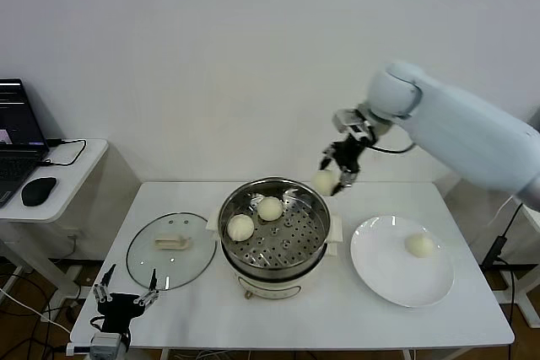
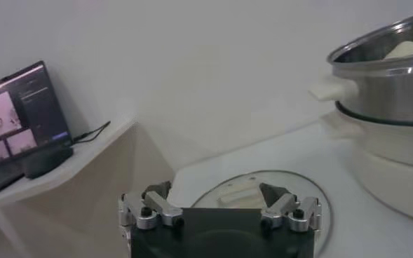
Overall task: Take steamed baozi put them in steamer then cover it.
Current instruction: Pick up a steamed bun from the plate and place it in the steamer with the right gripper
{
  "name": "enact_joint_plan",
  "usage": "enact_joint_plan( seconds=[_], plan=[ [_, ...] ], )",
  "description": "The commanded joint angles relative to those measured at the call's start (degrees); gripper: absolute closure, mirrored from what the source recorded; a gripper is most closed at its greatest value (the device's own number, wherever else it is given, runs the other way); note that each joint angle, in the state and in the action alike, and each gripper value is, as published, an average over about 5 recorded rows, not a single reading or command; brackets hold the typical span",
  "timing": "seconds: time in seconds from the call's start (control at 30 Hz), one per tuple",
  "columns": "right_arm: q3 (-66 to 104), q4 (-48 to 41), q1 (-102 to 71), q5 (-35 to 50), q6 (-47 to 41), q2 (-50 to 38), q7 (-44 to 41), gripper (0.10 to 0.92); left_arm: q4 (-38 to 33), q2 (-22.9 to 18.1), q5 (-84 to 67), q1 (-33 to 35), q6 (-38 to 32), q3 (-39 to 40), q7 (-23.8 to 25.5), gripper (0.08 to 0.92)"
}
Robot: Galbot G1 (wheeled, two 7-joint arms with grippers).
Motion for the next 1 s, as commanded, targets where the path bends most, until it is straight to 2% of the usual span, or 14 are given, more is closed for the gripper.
enact_joint_plan(
  seconds=[0.03,0.33,1.0],
  plan=[
    [-5.23,4.72,4.52,-0.10,12.39,8.50,0.92,0.393,-0.05,-0.35,-0.12,-0.17,0.03,-1.40,-0.15,0.177],
    [-9.74,12.21,2.37,-14.90,21.23,7.48,9.58,0.389,-0.30,-0.63,0.08,0.10,0.04,-2.20,-0.25,0.177],
    [-17.35,15.51,-0.43,-17.50,25.56,7.74,14.13,0.389,-0.88,-1.15,-0.17,0.96,0.36,-1.86,0.84,0.177]
  ],
)
